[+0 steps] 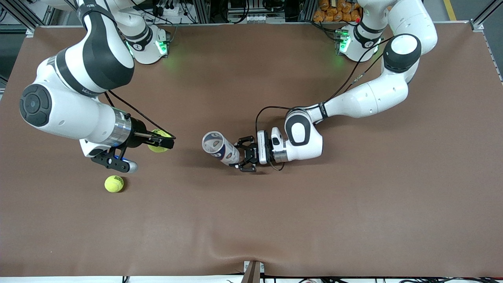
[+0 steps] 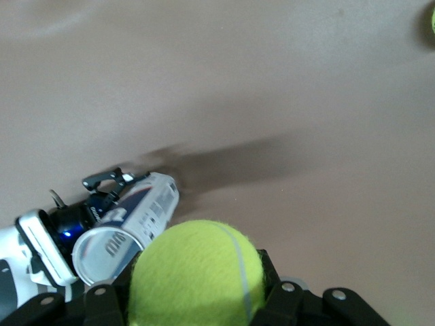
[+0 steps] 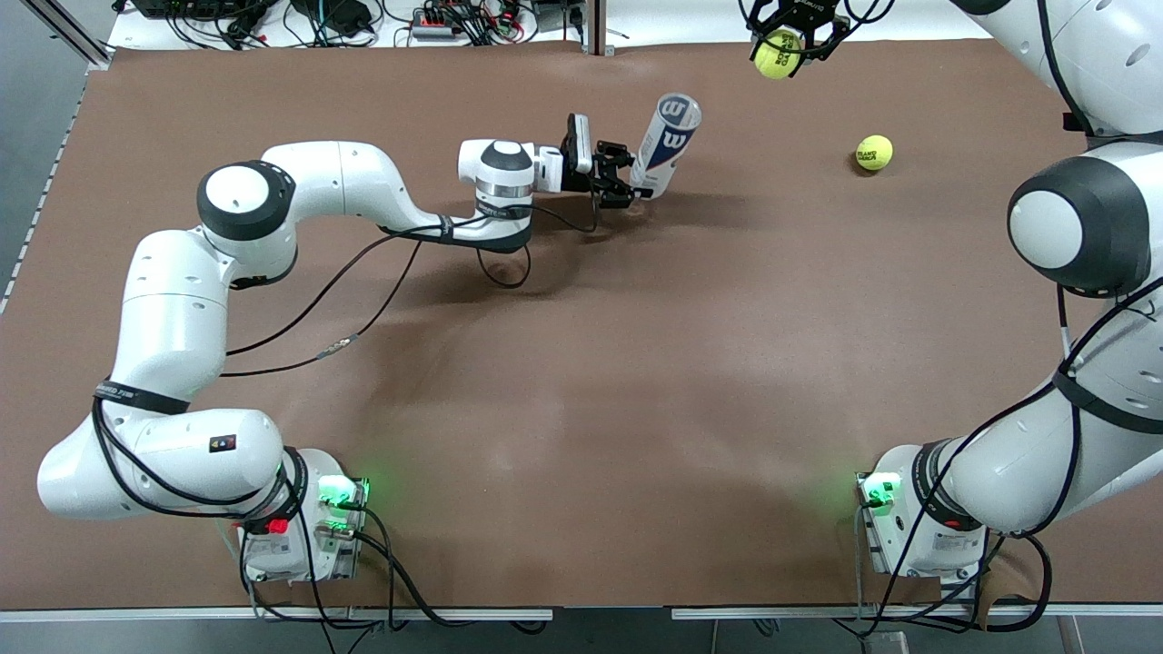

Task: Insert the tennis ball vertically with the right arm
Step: 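Hold the can with the left gripper while the right gripper brings the ball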

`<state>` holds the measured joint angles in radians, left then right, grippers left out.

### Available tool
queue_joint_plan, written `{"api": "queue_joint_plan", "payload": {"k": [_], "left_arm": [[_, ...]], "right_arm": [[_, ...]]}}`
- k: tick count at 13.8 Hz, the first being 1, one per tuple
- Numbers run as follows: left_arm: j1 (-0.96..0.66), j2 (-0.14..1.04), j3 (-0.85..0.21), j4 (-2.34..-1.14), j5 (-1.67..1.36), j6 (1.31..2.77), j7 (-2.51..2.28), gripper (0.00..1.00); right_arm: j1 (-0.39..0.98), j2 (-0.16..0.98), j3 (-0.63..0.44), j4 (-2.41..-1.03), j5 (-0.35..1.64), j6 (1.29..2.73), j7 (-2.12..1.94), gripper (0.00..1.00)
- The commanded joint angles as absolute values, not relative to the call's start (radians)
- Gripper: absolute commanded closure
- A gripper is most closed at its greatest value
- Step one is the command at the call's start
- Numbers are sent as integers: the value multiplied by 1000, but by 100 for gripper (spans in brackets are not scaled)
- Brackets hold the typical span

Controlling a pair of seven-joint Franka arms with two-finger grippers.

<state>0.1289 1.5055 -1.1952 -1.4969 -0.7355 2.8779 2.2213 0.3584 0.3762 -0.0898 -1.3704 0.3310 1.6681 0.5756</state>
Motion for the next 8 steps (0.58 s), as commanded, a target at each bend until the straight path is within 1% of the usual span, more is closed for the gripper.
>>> {"api": "queue_joint_plan", "payload": {"k": [1,2,3,5,8], "left_arm": [[45,1493,-1140,-1408,-981,2803,2452,44],[19,1486,-1109,-1382,-1064,2769,2506,44],[5,1485,-1101,-1376,-1103,2737,2529,44],[-17,1493,-1089,-1374,-1139,2709,2546,44],[-46,1497,-1040,-1347,-1177,2651,2551,43]], "right_arm": [[368,382,-84,-1353,330,1658,707,100],[383,385,-83,-1353,339,1663,731,100],[405,390,-84,-1353,347,1667,759,100],[446,394,-84,-1353,344,1667,839,100],[482,410,-84,-1362,339,1655,893,100]]}}
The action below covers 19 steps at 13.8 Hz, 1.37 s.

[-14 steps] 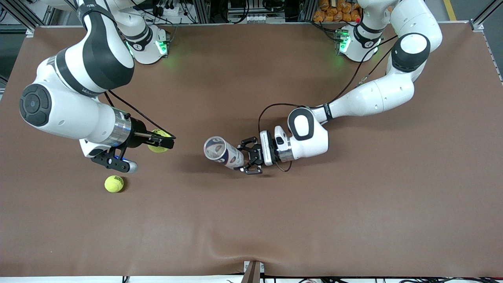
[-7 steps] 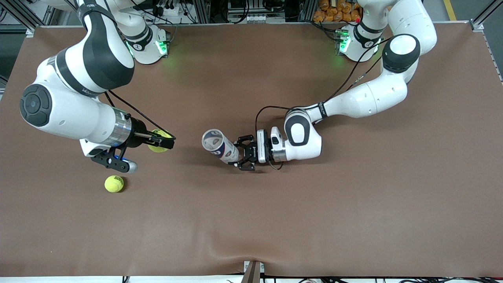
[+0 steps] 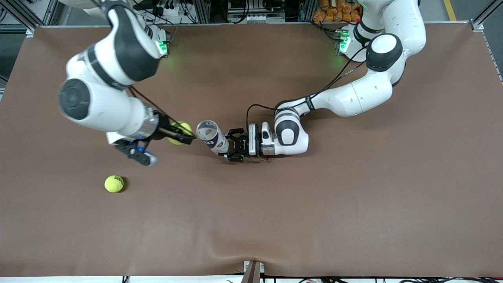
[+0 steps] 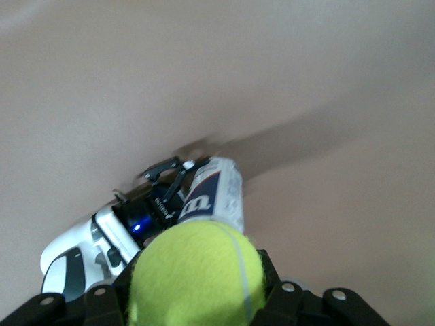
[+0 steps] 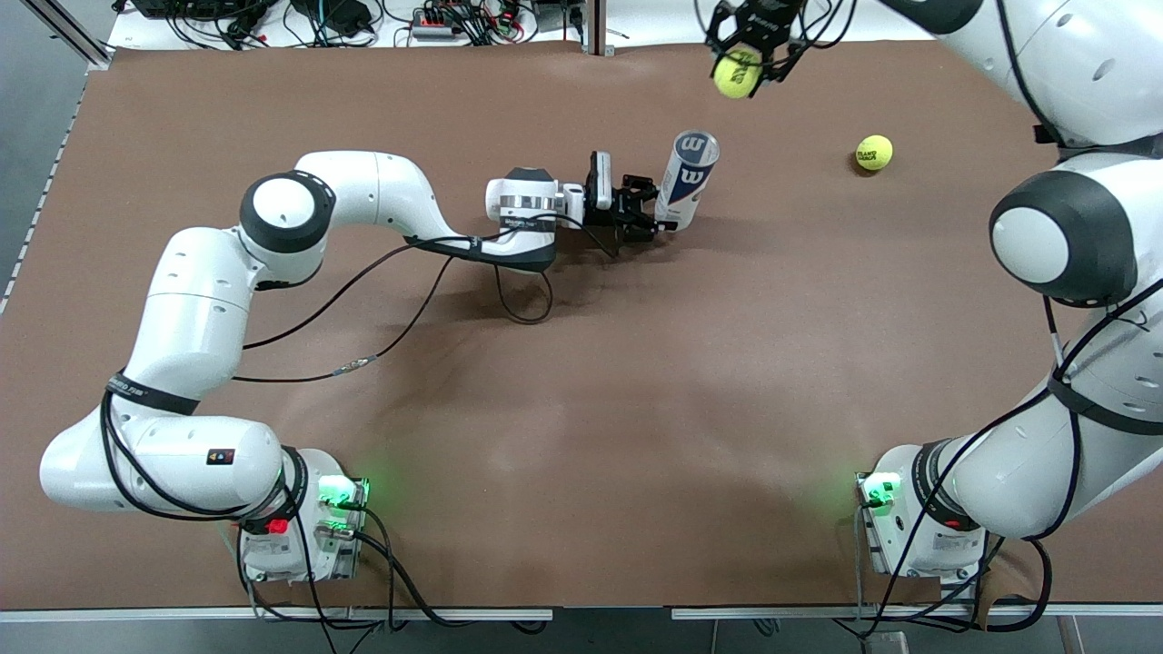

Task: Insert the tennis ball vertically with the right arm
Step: 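Push the tennis ball into the can opening with the right gripper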

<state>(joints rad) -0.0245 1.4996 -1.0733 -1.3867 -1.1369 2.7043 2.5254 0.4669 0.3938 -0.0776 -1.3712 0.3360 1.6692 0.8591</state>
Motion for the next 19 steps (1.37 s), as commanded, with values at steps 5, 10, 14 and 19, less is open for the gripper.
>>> {"api": "queue_joint_plan", "payload": {"k": [5,10,14,19], "left_arm": [[-87,1505,-974,-1325,-1255,2571,2592,43],[-101,1500,-943,-1307,-1266,2557,2612,42],[-104,1499,-942,-1305,-1266,2559,2611,41],[-109,1494,-942,-1304,-1276,2559,2609,41]], "right_arm": [[515,394,-84,-1482,336,1660,894,100],[577,420,-87,-1491,293,1703,936,100],[591,457,-87,-1491,291,1712,936,100],[578,474,-87,-1489,291,1712,936,26]]}}
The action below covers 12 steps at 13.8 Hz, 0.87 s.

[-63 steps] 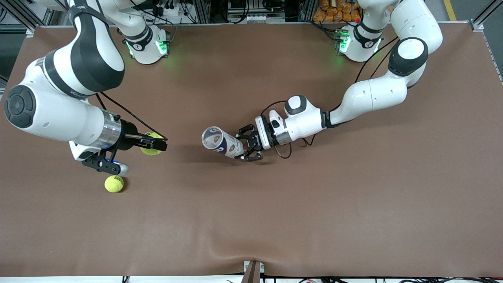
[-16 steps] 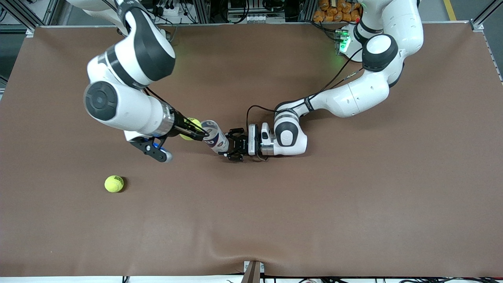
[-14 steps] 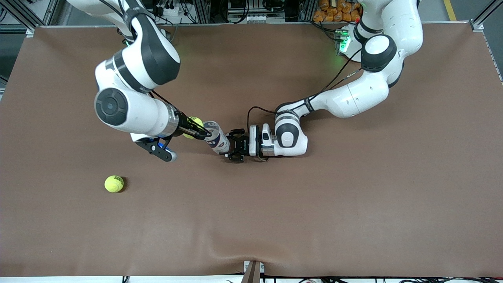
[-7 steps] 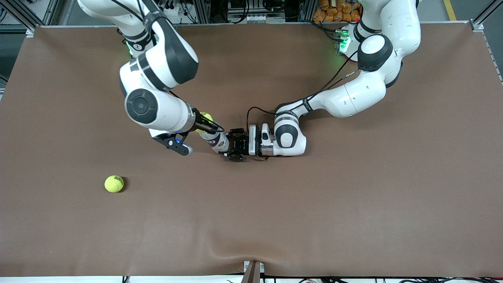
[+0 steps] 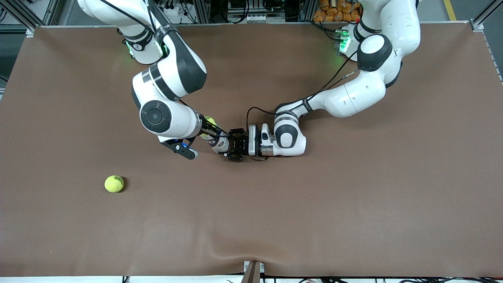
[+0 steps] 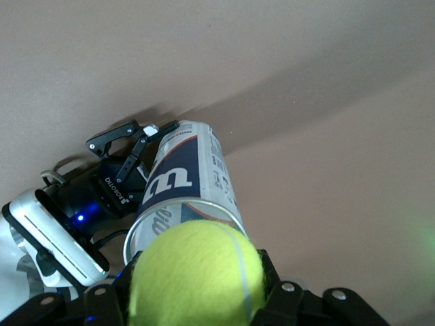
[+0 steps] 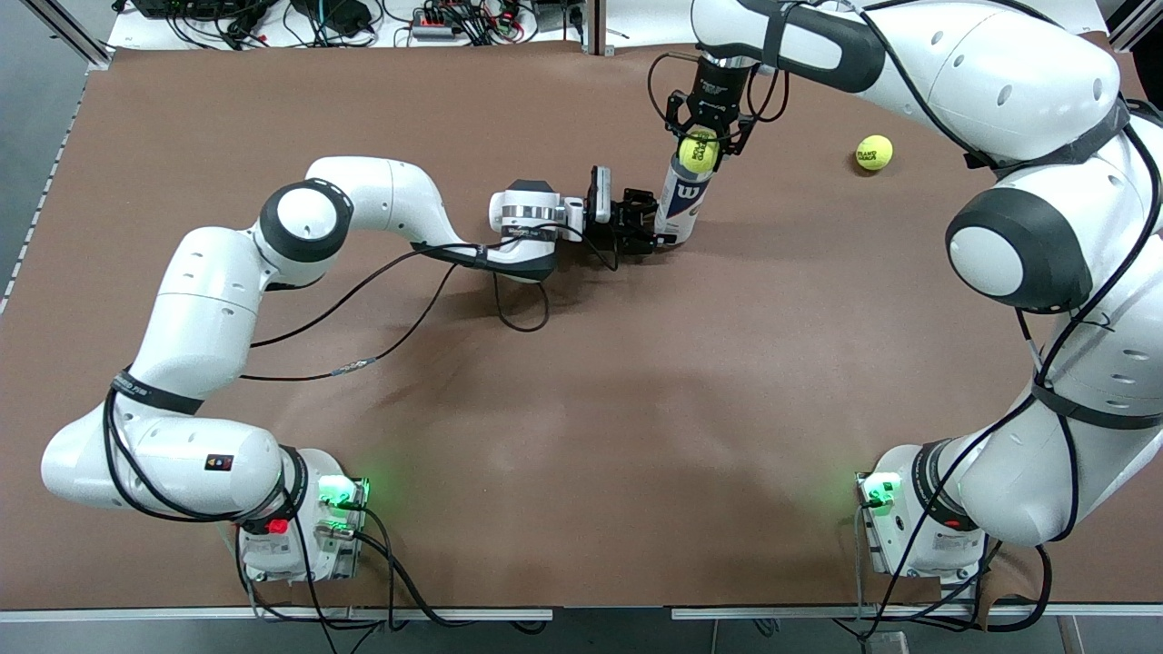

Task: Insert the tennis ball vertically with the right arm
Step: 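Push the tennis ball into the can opening with the right gripper, then withdraw the right gripper and move it to the second tennis ball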

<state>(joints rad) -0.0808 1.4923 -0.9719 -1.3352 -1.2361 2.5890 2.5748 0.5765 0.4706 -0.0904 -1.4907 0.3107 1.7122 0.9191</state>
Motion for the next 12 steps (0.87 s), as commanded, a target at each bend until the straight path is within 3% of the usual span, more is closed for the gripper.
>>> {"api": "queue_joint_plan", "payload": {"k": [1,7,12], "left_arm": [[-109,1493,-942,-1305,-1278,2559,2609,41],[-110,1491,-942,-1304,-1282,2559,2608,41],[-115,1489,-942,-1302,-1296,2559,2606,41]], "right_arm": [[581,474,-87,-1489,291,1712,940,0],[562,468,-92,-1476,291,1706,936,0],[367,460,-92,-1482,227,1687,663,0]]}}
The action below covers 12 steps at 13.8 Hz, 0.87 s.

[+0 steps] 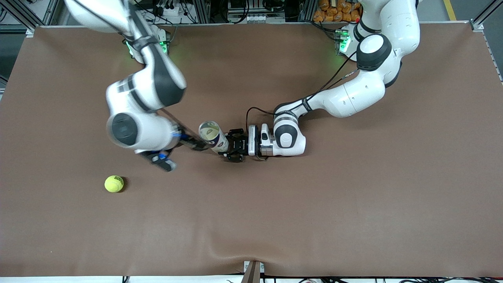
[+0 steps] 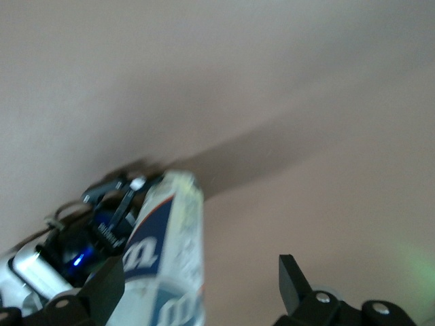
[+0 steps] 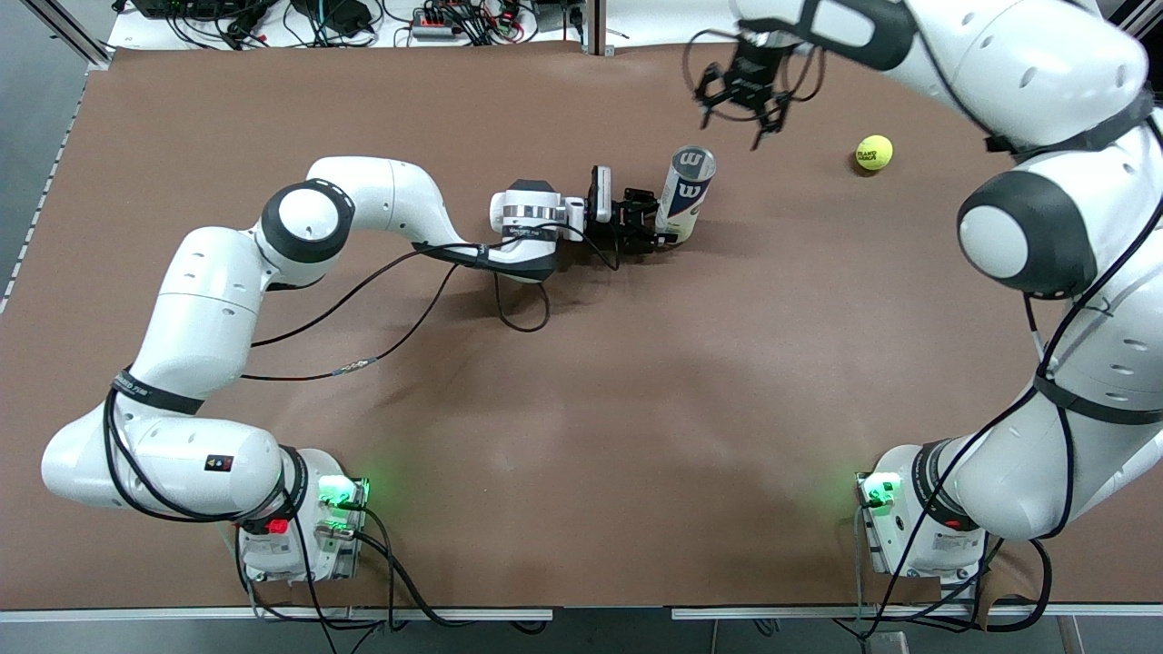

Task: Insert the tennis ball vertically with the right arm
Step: 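Withdraw the right gripper and move it to the second tennis ball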

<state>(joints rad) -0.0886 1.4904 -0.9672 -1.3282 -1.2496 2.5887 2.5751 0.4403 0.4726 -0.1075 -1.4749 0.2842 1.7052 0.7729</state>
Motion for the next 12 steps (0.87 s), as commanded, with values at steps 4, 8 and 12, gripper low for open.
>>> {"api": "queue_joint_plan", "payload": {"k": [4,8,12], "left_arm": [[-115,1482,-940,-1302,-1307,2559,2608,41],[-114,1482,-940,-1304,-1307,2559,2608,41],[-115,1480,-940,-1304,-1308,2560,2608,41]], "right_arm": [[203,520,-92,-1471,160,1704,321,0],[92,615,-92,-1451,61,1836,29,0],[25,728,-92,-1442,6,2056,-213,0]]}}
